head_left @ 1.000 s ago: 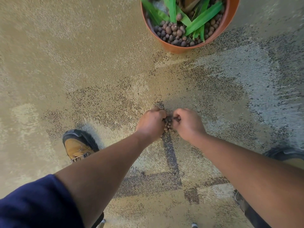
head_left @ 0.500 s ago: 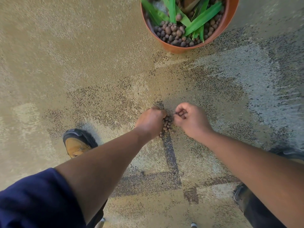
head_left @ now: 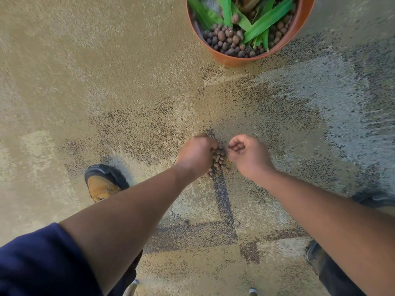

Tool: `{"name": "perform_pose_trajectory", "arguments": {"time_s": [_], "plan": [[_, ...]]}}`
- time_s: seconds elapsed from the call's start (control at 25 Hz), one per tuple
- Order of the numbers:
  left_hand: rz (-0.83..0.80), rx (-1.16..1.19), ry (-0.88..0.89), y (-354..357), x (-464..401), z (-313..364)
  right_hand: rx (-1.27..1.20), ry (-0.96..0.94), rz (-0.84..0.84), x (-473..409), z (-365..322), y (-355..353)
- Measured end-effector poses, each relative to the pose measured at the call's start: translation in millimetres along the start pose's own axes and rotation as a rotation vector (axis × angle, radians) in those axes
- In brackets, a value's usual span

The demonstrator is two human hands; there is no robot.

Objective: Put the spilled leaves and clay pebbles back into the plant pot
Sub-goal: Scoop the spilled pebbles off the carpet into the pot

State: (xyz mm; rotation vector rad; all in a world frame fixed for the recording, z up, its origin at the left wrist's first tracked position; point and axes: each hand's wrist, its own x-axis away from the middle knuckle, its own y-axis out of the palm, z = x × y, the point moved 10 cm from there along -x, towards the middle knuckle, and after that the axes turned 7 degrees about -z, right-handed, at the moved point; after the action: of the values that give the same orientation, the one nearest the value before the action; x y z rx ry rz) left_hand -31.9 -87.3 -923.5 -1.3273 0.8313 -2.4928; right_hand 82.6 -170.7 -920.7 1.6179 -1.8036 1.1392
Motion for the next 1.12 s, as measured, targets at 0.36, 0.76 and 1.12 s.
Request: {"name": "perform_pose_trajectory", "arguments": {"time_s": [0.36,0.76,1.12], "plan": [[0.579,0.519,0.31,-166,20,76,-0.479,-0.314,0.395,30,-109,-106],[0.556,0.334,0.124,-222,-50,87,-0.507,-0.255,0.487,-21,-147,-163],[0.719,0.366,0.325,-212,-16,83,-0.324,-0.485,0.61,3,-148,-156]]}}
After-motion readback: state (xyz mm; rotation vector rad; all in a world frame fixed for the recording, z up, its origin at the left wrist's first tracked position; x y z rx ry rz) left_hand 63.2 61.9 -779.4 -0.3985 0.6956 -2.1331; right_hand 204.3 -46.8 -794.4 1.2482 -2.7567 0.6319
